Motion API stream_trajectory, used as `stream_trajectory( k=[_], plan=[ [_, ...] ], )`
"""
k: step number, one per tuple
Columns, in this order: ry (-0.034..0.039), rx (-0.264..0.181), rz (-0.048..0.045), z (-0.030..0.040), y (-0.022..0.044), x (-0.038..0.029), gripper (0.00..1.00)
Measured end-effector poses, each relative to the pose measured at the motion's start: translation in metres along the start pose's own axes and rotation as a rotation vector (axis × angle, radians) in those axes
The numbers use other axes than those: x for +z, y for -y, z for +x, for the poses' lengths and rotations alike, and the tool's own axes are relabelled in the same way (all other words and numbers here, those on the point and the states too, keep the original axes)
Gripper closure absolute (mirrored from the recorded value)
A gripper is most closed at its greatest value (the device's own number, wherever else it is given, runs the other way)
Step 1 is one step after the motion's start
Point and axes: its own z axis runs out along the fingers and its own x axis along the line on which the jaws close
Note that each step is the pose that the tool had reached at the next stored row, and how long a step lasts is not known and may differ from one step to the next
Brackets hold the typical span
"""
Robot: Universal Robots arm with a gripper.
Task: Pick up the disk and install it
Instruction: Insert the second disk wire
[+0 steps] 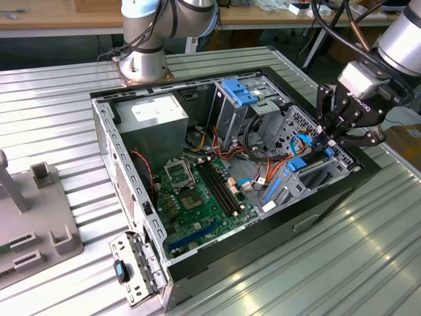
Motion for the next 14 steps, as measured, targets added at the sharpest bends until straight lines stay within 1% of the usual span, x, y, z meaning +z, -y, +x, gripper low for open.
stream_trajectory(
  k=[1,2,3,5,9,10,13,14],
  plan=[
    [0.0014,0.001,-0.0129,0.0001,0.0046,0.0011,0.84],
    [0.0017,0.002,-0.019,0.0002,0.0055,0.0016,0.84],
    [0.0039,0.002,-0.0201,0.0003,0.0056,0.0024,0.84],
    [0.0128,0.001,-0.0229,0.0004,0.0072,0.0047,0.84],
    [0.0272,0.001,-0.028,0.0008,0.0111,0.0087,0.84],
    [0.0301,0.001,-0.0301,0.0011,0.013,0.0103,0.84],
    [0.0347,0.001,-0.0326,0.0013,0.0143,0.0131,0.84],
    [0.038,0.001,-0.0331,0.0016,0.0151,0.0158,0.84]
  ],
)
